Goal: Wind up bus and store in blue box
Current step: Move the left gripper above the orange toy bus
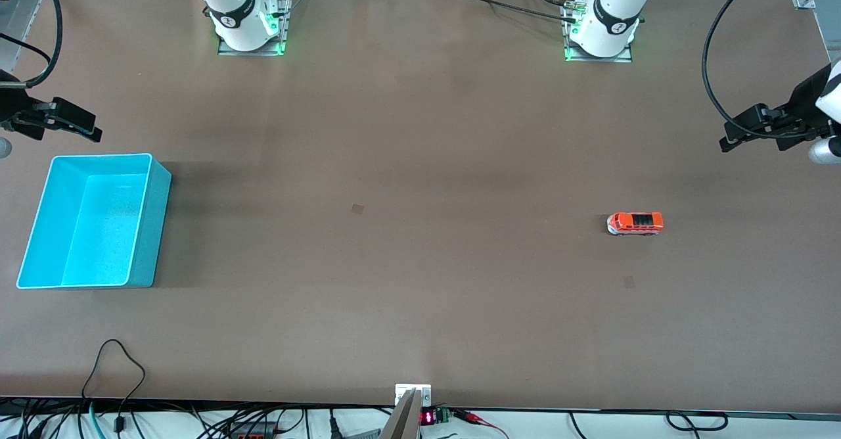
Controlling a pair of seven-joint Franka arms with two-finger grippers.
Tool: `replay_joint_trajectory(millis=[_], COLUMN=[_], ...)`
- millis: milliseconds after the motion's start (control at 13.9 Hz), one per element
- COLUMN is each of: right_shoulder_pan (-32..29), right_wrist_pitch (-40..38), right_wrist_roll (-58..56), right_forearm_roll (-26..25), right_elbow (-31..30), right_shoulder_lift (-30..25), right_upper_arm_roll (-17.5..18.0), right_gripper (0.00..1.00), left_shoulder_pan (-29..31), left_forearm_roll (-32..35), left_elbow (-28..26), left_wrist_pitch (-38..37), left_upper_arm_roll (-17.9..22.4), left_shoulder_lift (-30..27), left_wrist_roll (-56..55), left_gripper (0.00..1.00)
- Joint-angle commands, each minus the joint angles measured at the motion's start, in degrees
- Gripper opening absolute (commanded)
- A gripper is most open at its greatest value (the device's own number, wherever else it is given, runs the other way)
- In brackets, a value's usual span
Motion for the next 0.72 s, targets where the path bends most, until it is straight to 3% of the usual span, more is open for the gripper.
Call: replay_joint_trajectory(millis=[0, 432, 647], right_shoulder_pan=[-0.2, 0.0, 0.1], right_wrist_pitch=[-0.4, -0.3, -0.5], right_wrist_roll=[0.3, 0.3, 0.3], right_forearm_roll=[0.4, 0.7, 0.8], right_elbow=[0.4, 0.4, 0.4], right_shoulder_lift=[-0.4, -0.4, -0.4], right_upper_arm_roll=[0.3, 0.5, 0.5], right_gripper=[1.00, 1.00, 1.00], left_shoulder_pan=[0.4, -1.3, -3.6], left_forearm_roll=[1.1, 0.4, 0.7], left_elbow=[-2.1, -1.8, -1.0], left_wrist_pitch=[-0.5, -3.6, -3.6], left_upper_arm_roll=[0.0, -0.5, -0.6], left_shoulder_lift=[-1.9, -0.7, 3.1], left_wrist_roll=[0.6, 0.8, 2.1], left_gripper=[1.00, 1.00, 1.00])
